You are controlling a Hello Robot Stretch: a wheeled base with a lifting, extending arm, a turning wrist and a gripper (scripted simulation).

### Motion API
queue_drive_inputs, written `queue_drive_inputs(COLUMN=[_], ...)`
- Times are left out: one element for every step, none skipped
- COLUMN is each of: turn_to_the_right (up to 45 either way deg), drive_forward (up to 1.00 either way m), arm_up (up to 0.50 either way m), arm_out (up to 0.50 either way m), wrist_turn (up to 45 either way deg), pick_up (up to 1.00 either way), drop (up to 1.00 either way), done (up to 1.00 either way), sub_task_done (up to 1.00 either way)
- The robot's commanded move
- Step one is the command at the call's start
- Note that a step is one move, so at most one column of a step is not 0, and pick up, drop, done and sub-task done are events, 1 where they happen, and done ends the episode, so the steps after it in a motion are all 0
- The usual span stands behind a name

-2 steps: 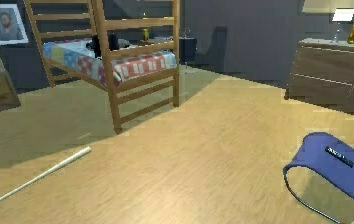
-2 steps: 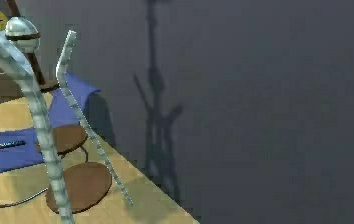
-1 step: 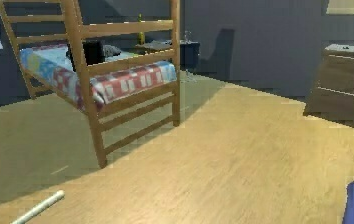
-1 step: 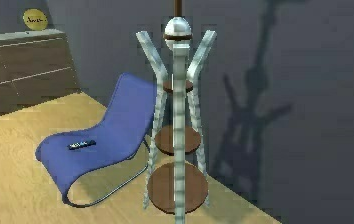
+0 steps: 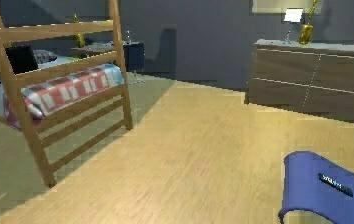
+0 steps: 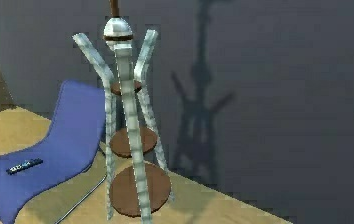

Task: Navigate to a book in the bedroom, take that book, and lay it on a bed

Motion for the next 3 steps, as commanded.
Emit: queue_drive_inputs(turn_to_the_right=[0.0, 0.0, 39.0], drive_forward=[1.00, 1.00, 0.00], arm_up=[0.00, 0.00, 0.00], arm_out=[0.00, 0.00, 0.00], wrist_turn=[0.0, 0.0, 0.0], pick_up=[0.00, 0.00, 0.00], drop=[0.00, 0.00, 0.00], done=[0.00, 0.00, 0.00], sub_task_done=[0.00, 0.00, 0.00])
